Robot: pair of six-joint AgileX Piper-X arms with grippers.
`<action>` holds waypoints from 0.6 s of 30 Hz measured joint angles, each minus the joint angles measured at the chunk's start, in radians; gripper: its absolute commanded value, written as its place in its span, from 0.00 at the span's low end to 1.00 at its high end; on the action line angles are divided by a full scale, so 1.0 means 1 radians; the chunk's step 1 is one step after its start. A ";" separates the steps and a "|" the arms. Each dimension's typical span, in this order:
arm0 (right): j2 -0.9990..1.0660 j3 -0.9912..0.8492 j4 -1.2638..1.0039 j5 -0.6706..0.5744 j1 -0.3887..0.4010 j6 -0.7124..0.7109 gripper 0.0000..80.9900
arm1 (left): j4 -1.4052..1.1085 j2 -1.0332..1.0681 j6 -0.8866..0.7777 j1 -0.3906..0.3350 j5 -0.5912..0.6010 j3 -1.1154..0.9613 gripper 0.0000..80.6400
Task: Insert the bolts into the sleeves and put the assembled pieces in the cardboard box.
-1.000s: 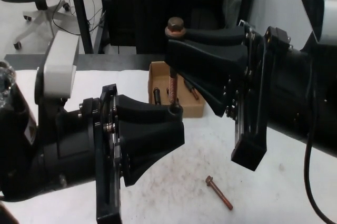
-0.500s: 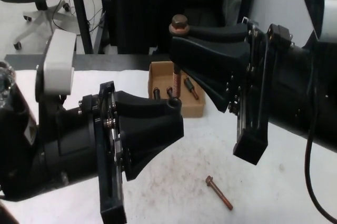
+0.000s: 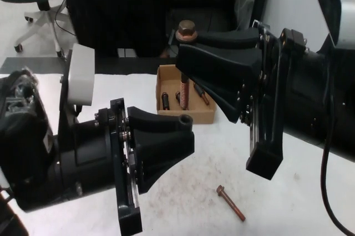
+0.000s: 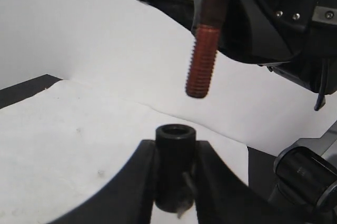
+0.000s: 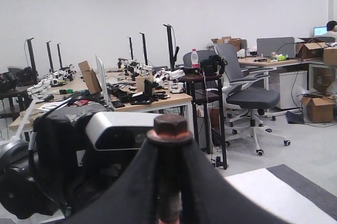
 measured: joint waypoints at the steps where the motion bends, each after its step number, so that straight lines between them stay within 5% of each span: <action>1: 0.000 0.000 0.000 0.000 0.000 0.000 0.01 | 0.000 0.000 0.000 0.000 0.000 0.000 0.00; 18: 0.001 -0.001 0.040 0.000 0.000 0.000 0.01 | -0.099 0.000 0.021 0.000 -0.024 0.000 0.00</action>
